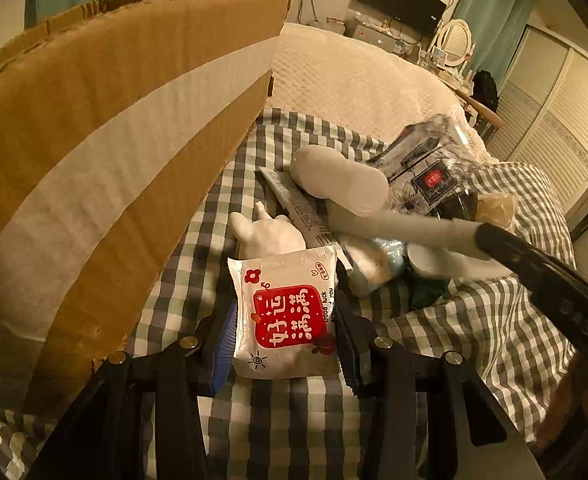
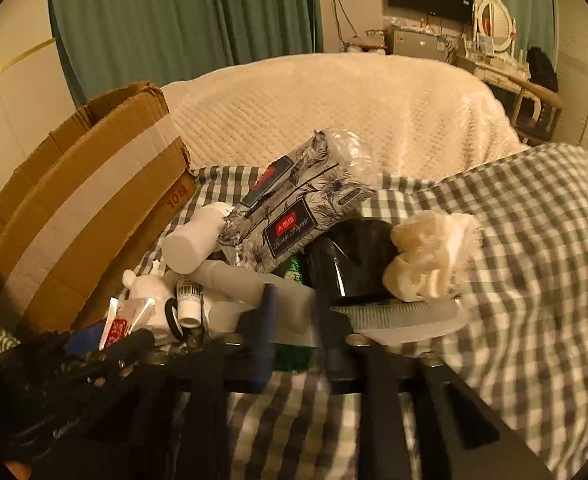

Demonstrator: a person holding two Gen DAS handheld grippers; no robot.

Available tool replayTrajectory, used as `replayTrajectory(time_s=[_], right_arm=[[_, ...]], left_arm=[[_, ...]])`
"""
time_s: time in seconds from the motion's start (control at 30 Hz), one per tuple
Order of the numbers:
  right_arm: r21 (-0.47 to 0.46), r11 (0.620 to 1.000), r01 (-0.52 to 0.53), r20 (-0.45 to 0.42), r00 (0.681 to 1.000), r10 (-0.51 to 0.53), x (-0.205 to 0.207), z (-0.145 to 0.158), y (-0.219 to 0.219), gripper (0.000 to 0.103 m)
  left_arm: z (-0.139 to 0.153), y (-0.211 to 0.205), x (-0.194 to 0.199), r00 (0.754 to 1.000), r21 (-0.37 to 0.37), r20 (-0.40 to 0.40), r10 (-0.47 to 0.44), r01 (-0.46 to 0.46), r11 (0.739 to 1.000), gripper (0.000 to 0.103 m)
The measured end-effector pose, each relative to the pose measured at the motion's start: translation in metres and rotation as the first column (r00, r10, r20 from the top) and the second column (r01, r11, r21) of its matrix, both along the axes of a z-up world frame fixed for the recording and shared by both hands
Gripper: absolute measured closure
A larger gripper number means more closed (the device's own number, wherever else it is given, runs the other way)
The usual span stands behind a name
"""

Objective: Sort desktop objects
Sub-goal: 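Grasp the white comb with the right tool while the left holds the sachet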

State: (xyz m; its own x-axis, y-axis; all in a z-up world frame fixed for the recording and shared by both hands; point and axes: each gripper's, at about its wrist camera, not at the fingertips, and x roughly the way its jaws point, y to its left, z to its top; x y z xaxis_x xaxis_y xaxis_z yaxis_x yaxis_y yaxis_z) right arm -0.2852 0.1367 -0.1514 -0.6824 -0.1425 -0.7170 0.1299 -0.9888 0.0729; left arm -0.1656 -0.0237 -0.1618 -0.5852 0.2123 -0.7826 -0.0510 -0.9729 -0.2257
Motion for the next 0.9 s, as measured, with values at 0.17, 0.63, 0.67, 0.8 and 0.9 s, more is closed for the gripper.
replayTrajectory(time_s=[0.17, 0.63, 0.67, 0.8, 0.9], right_arm=[[-0.002, 1.0, -0.004, -0.026, 1.0, 0.004, 0.014, 0.01, -0.004, 0.09], [0.061, 0.998, 0.032, -0.223, 0.975, -0.018, 0.066, 0.079, -0.006, 0.093], [0.057, 0.998, 0.035, -0.228, 0.973, -0.021, 0.069, 0.082, -0.005, 0.093], [0.06, 0.998, 0.037, -0.24, 0.971, -0.022, 0.081, 0.094, -0.005, 0.095], [0.061, 0.998, 0.031, -0.248, 0.969, -0.014, 0.089, 0.103, -0.006, 0.101]], left_arm=[[0.003, 0.002, 0.003, 1.0, -0.005, -0.012, -0.006, 0.006, 1.0, 0.058], [0.023, 0.002, 0.013, 0.997, 0.023, -0.068, -0.019, 0.021, 1.0, 0.058], [0.027, 0.002, 0.015, 0.997, 0.025, -0.078, -0.024, 0.026, 0.999, 0.058], [0.043, 0.003, 0.022, 0.993, 0.033, -0.114, -0.037, 0.041, 0.999, 0.058], [0.056, 0.002, 0.029, 0.989, 0.034, -0.139, -0.041, 0.046, 0.998, 0.058]])
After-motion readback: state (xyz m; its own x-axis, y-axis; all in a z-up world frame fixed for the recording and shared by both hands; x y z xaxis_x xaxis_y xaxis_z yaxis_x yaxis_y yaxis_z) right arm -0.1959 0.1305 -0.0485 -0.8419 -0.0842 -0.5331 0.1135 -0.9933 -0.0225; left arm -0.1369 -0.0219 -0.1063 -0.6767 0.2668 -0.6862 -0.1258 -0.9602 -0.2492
